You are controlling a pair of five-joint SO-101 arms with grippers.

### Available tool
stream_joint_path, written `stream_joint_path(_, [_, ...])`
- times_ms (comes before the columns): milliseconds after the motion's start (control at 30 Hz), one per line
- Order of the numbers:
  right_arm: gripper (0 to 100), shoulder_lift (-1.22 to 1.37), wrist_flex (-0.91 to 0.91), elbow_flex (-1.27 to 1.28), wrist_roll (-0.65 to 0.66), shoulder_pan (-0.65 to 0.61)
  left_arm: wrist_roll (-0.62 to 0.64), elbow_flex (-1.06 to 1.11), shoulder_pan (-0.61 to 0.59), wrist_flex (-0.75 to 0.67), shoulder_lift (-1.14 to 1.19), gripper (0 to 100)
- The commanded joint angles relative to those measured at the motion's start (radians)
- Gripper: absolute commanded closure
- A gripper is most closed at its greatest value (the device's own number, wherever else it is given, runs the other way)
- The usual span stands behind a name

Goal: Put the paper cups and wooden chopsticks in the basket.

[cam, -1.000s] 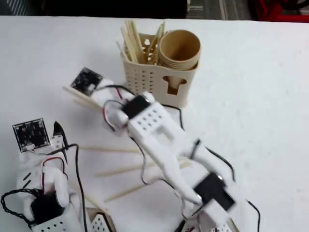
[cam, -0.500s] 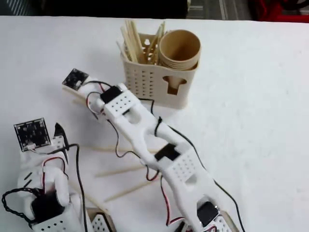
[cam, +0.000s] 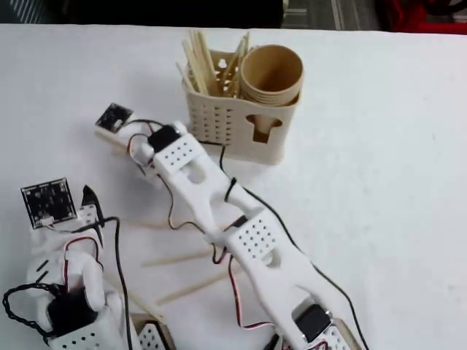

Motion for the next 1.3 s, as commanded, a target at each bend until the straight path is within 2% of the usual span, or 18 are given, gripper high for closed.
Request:
stream_joint_path(0, [97.2,0.048,0.091,-0.114,0.008,-0.013,0.003,-0.005,-0.007,-0.011,-0.010,83])
stream_joint_path(333, [98.1,0.101,0.335,-0.402,0.000,-0.016,0.003,0.003,-0.007,-0.014,-0.010,83])
stream_joint_path(467, [98.1,0.101,0.351,-0.486,-0.002,-0.007,0.002,0.009,-0.007,-0.018,-0.010,83])
stream_joint_path(733, [97.5,0.101,0.351,-0.483,-0.002,-0.012,0.002,0.009,-0.007,-0.018,-0.010,83])
stream_joint_path(900, [85.1,0.114,0.351,-0.425,-0.002,-0.019,0.002,0.009,-0.007,-0.018,-0.010,83])
stream_joint_path(967, [83.2,0.119,0.349,-0.377,0.003,-0.021,0.002,0.009,-0.007,-0.018,-0.010,83])
stream_joint_path(1167, [86.8,0.122,0.344,-0.247,0.008,-0.021,0.002,0.009,-0.007,-0.018,-0.010,83])
stream_joint_path(1267, [93.0,0.122,0.344,-0.190,0.009,-0.021,0.002,0.009,-0.007,-0.018,-0.010,83])
